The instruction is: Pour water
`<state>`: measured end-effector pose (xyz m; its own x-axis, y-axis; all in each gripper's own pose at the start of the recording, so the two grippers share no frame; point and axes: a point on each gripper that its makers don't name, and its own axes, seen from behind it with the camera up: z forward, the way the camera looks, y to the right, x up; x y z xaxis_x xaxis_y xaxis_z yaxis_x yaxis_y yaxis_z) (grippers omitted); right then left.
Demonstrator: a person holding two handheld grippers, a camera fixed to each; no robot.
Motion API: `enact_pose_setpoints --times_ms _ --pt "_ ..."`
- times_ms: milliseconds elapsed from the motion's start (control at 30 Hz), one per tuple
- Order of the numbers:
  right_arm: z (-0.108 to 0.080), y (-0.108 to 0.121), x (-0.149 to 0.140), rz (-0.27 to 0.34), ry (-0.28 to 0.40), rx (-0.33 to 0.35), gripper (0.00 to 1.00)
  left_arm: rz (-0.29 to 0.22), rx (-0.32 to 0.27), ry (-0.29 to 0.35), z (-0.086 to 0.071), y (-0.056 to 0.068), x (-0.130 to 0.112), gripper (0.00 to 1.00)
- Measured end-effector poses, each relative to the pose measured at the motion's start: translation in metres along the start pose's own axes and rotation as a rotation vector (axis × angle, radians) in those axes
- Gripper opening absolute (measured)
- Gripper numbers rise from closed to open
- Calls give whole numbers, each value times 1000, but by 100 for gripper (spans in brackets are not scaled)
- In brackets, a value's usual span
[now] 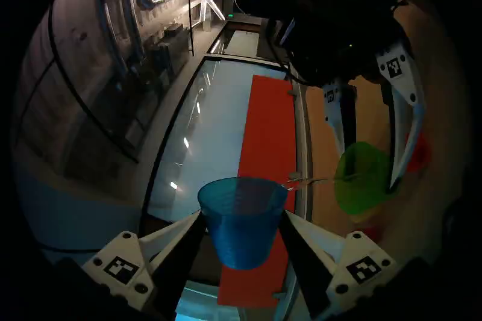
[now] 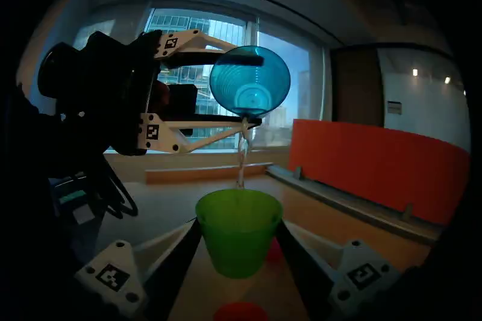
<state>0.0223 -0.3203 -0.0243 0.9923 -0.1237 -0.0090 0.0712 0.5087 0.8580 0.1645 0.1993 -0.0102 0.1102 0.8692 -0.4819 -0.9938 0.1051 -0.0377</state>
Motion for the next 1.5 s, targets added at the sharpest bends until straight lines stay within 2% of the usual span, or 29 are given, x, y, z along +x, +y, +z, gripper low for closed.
enact_pose_setpoints --times_ms 267,700,1500 --pt "1 0 1 1 4 -3 88 46 9 -3 1 -1 1 83" --pt "0 3 2 0 8 -6 88 124 16 -3 5 5 6 83" --pt "-2 6 1 -2 12 -11 89 261 31 10 3 4 15 83"
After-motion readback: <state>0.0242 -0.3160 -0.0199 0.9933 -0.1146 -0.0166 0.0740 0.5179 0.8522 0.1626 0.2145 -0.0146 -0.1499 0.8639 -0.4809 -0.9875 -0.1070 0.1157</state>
